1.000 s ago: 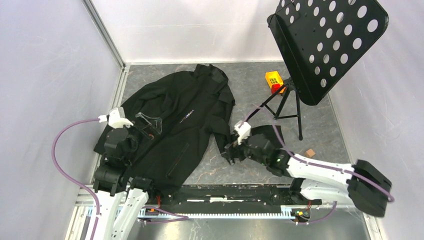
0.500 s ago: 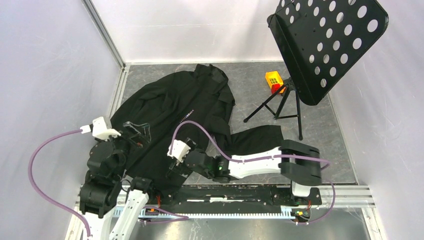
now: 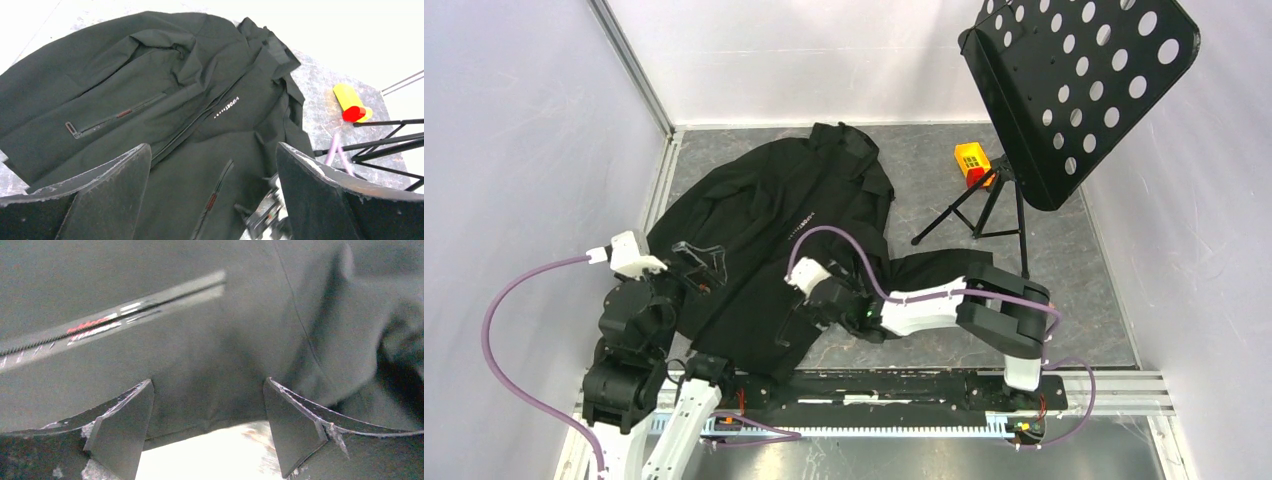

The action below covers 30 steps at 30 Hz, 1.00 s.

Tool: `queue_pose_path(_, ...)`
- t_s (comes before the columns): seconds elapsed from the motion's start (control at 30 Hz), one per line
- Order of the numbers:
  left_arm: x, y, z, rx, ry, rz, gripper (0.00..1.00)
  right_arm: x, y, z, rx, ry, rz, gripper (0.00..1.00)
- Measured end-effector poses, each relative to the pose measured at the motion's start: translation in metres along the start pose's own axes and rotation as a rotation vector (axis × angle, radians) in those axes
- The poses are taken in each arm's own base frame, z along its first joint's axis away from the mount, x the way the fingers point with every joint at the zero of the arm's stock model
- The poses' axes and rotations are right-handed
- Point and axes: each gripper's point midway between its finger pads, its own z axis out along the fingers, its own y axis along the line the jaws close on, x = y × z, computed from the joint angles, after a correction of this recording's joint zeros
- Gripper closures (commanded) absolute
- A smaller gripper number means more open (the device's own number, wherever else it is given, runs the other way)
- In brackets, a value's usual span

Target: Zip up the jacket

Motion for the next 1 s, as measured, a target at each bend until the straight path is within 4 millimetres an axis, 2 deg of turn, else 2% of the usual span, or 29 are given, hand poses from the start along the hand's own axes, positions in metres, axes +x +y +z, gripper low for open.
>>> queue_pose_path(0.13,0.01,-0.006,0.012,0.01,0.067,0.013,0.0,0.027,-0.056,-0.004,0.118,0.04,0.129,0.13)
queue_pose_path(0.23,0.025,-0.012,0.026,0.019,0.148,0.024,0.0,0.05,-0.098,-0.017,0.221,0.08,0.178,0.12)
queue_pose_path(0.33,0.05,-0.012,0.048,-0.004,0.266,0.036,0.04,0.063,-0.123,-0.028,0.293,0.128,0.171,0.12)
queue_pose_path(0.4,0.077,-0.007,0.065,-0.051,0.384,0.032,0.1,0.066,-0.126,-0.034,0.293,0.157,0.149,0.12)
queue_pose_path(0.47,0.104,0.0,0.08,-0.105,0.489,0.026,0.17,0.066,-0.122,-0.04,0.264,0.176,0.131,0.1)
queue_pose_path(0.53,0.133,0.008,0.091,-0.156,0.596,0.022,0.24,0.058,-0.111,-0.045,0.217,0.173,0.142,0.05)
queue_pose_path(0.63,0.17,0.023,0.095,-0.24,0.715,0.003,0.29,0.022,-0.077,-0.049,0.101,0.1,0.251,0.05)
queue_pose_path(0.7,0.179,0.028,0.093,-0.273,0.732,-0.021,0.29,-0.008,-0.049,-0.05,0.001,0.032,0.383,0.07)
queue_pose_path(0.77,0.171,0.029,0.091,-0.283,0.682,-0.043,0.28,-0.029,-0.022,-0.054,-0.098,-0.02,0.522,0.13)
queue_pose_path(0.83,0.151,0.028,0.088,-0.274,0.584,-0.061,0.26,-0.047,0.007,-0.059,-0.213,-0.069,0.699,0.15)
queue_pose_path(0.9,0.128,0.027,0.083,-0.258,0.481,-0.072,0.25,-0.051,0.027,-0.064,-0.284,-0.077,0.83,0.22)
queue_pose_path(1.0,0.093,0.021,0.071,-0.226,0.351,-0.09,0.25,-0.057,0.053,-0.062,-0.345,-0.051,0.973,0.22)
